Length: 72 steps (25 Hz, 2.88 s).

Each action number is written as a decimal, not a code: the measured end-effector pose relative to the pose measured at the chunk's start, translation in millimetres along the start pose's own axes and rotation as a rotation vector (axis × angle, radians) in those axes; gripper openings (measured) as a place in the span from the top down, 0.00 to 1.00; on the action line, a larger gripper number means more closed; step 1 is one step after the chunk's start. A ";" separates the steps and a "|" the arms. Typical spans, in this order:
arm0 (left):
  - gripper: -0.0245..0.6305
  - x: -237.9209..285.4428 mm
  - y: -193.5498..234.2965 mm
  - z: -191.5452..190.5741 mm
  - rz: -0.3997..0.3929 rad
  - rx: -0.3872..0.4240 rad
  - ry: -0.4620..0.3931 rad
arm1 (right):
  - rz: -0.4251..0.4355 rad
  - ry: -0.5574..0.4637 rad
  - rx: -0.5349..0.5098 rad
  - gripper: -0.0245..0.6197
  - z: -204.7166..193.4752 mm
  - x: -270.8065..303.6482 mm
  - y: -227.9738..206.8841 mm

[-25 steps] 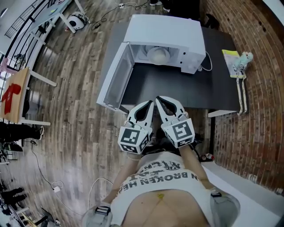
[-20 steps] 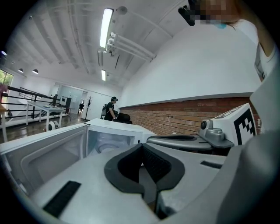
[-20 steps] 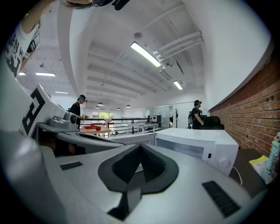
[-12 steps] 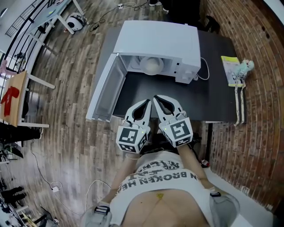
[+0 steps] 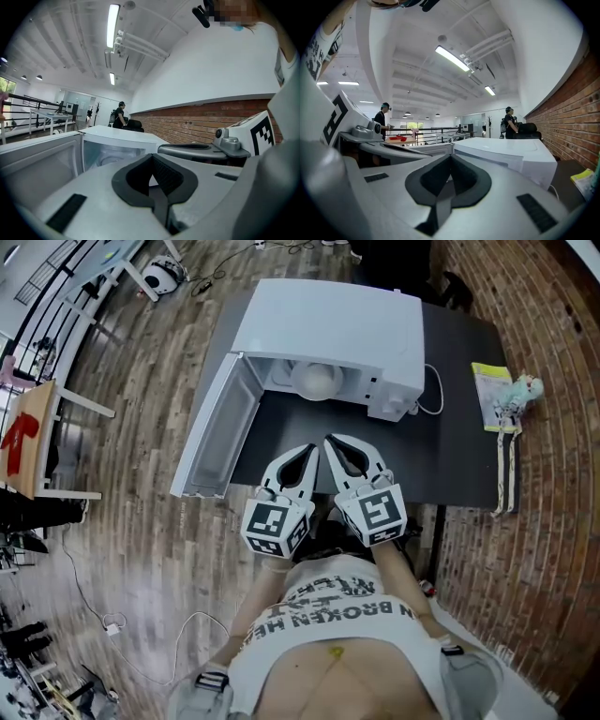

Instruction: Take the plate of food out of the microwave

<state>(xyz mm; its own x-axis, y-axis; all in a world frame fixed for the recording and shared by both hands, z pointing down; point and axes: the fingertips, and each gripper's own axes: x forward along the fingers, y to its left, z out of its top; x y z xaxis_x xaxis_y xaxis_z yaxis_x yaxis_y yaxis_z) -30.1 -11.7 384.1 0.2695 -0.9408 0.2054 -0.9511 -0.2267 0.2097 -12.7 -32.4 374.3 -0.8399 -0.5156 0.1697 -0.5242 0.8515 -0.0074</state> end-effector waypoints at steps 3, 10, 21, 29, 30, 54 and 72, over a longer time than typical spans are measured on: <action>0.95 8.0 4.7 2.8 -0.009 -0.006 0.001 | -0.021 -0.004 0.008 0.95 1.9 5.4 -8.4; 0.95 38.1 21.8 15.5 -0.097 -0.013 0.005 | -0.123 0.001 0.027 0.95 4.3 26.7 -36.4; 0.95 83.2 88.2 41.6 -0.227 -0.003 0.023 | -0.269 0.016 0.052 0.95 13.8 95.3 -65.0; 0.95 105.9 127.9 46.6 -0.307 -0.008 0.048 | -0.349 0.056 0.074 0.95 6.9 139.4 -70.1; 0.95 108.3 131.0 45.9 -0.315 -0.012 0.049 | -0.359 0.062 0.074 0.95 5.3 141.8 -71.7; 0.95 145.6 138.2 32.8 -0.186 -0.009 0.085 | -0.259 0.123 0.071 0.95 -15.2 141.3 -116.6; 0.95 169.5 152.0 -6.0 -0.172 -0.023 0.173 | -0.226 0.197 0.101 0.95 -55.4 156.4 -125.0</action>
<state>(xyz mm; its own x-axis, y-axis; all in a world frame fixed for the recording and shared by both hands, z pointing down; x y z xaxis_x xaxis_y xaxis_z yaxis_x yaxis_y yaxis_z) -128.1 -204.1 456.5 0.4509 -0.8312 0.3253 -0.8858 -0.3721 0.2772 -70.7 -214.1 456.3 -0.6624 -0.6536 0.3661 -0.7140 0.6988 -0.0442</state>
